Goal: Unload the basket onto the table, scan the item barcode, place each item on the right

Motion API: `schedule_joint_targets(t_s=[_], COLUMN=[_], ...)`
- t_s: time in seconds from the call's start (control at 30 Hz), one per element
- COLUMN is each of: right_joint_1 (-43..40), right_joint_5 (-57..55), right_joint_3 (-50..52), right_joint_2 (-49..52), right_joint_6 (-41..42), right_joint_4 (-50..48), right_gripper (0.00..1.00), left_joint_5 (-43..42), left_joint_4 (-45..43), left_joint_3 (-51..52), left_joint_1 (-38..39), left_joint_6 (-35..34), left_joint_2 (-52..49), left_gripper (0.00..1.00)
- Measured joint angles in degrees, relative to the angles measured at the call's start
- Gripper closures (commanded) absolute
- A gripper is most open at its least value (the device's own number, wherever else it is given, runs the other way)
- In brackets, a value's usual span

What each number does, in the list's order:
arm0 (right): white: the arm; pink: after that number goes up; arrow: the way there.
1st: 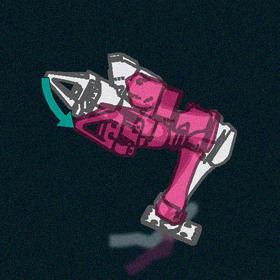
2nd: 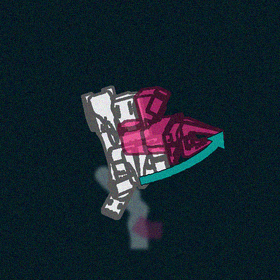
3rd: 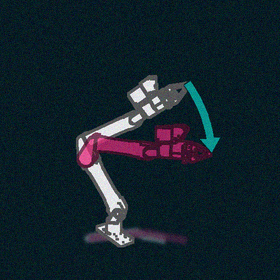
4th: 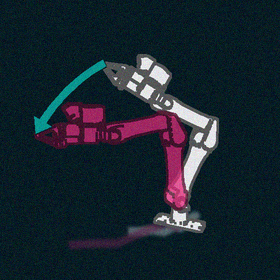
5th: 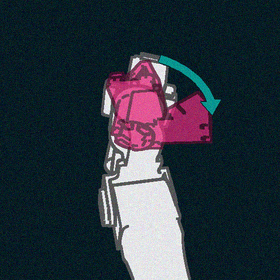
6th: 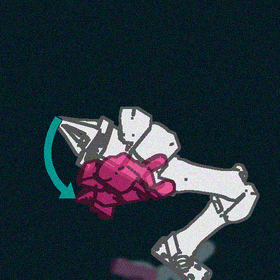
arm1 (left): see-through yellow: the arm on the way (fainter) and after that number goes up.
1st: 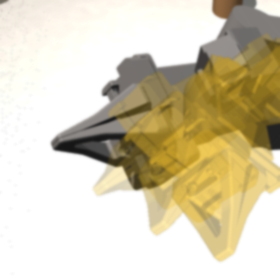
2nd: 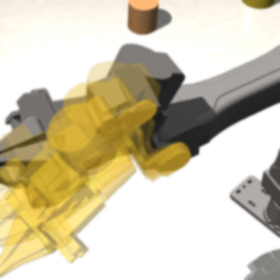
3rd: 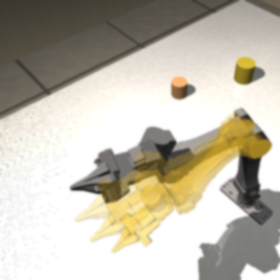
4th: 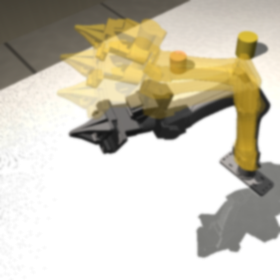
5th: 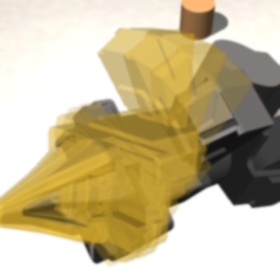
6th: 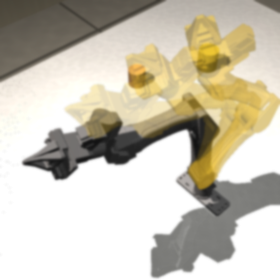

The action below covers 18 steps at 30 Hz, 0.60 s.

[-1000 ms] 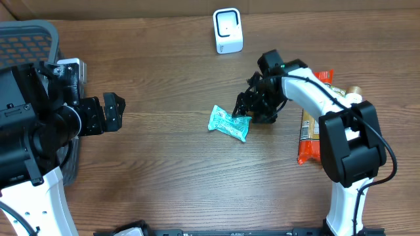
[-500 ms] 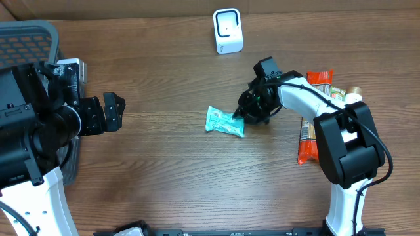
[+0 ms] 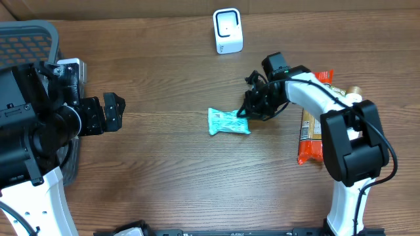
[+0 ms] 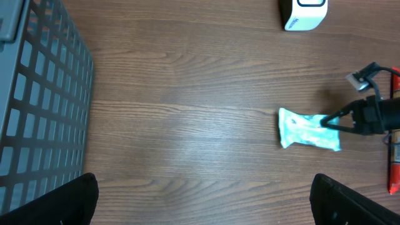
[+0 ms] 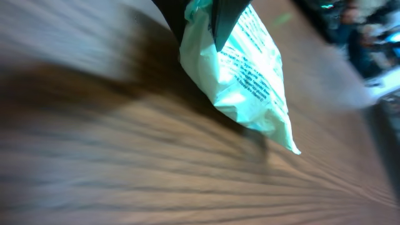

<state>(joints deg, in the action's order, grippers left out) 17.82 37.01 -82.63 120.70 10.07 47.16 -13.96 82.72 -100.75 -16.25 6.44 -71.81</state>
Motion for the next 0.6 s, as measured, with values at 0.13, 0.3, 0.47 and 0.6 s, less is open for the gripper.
schedule_joint_targets(t_s=[0.13, 0.3, 0.47, 0.6], right_joint_1=[-1.9, -2.3, -2.5, -3.2], right_joint_5=[-9.1, -17.7, -19.5, -17.3], right_joint_3=[-0.7, -1.6, -2.2, -1.8], right_joint_2=[0.0, 0.0, -0.4, -0.4], right_joint_6=[-8.6, -14.1, -10.8, -8.8], right_joint_4=[3.7, 5.4, 7.5, 8.0], right_gripper=[0.86, 0.24, 0.25, 0.29], left_joint_5=[0.0, 0.0, 0.0, 0.0], left_joint_4=[0.0, 0.0, 0.0, 0.0], left_joint_3=[0.0, 0.0, 0.0, 0.0], left_joint_1=[0.0, 0.0, 0.0, 0.0], left_joint_6=[0.0, 0.0, 0.0, 0.0], left_joint_2=[0.0, 0.0, 0.0, 0.0], left_gripper=[0.0, 0.01, 0.01, 0.0])
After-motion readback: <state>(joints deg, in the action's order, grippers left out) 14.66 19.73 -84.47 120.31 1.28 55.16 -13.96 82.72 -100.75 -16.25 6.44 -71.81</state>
